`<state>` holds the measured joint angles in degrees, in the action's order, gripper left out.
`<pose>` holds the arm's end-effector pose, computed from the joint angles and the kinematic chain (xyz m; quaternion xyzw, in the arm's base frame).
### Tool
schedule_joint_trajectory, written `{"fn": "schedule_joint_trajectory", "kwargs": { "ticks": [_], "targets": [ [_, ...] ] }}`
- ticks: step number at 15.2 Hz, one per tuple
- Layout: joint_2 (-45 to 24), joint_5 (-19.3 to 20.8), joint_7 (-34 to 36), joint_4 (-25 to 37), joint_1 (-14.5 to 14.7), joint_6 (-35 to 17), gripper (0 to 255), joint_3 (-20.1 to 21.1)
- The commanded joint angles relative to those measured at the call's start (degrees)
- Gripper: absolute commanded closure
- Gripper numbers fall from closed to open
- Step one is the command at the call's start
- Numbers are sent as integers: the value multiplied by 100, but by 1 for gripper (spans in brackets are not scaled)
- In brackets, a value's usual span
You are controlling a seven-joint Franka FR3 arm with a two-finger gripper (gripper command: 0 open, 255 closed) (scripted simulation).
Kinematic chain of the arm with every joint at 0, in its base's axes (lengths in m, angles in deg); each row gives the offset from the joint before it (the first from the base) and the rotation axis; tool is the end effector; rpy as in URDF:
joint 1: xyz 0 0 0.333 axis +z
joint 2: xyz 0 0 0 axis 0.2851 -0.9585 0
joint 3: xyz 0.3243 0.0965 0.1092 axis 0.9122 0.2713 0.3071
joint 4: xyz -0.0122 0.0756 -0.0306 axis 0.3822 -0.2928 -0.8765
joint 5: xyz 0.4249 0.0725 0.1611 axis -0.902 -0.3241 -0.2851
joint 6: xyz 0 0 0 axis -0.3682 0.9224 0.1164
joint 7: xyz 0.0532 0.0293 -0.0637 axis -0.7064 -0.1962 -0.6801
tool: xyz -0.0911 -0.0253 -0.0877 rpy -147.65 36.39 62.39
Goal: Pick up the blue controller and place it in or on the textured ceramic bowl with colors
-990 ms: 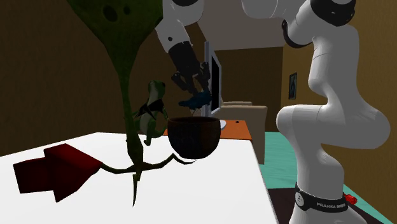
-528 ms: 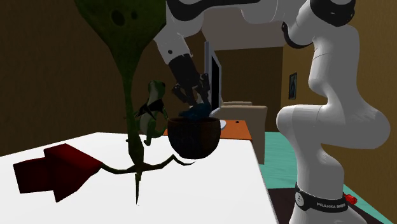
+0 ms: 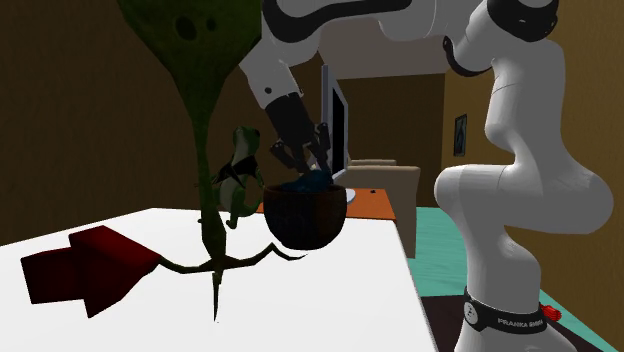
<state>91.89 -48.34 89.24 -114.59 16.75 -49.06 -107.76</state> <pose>0.4569 -0.1151 0.5157 0.8195 -0.5239 -0.2105 0.0980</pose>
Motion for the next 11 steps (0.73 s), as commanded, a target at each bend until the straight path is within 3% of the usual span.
{"fn": "schedule_joint_trajectory", "kwargs": {
  "ticks": [1,2,3,8,11],
  "targets": [
    [-4,1,0,-3,1,-2,255,-1],
    [-4,1,0,-3,1,-2,255,-1],
    [-4,1,-1,-2,1,0,0,-1],
    [-4,1,0,-3,1,-2,0,-1],
    [-421,-168,-206,833,93,476,0,-99]
  ]
}}
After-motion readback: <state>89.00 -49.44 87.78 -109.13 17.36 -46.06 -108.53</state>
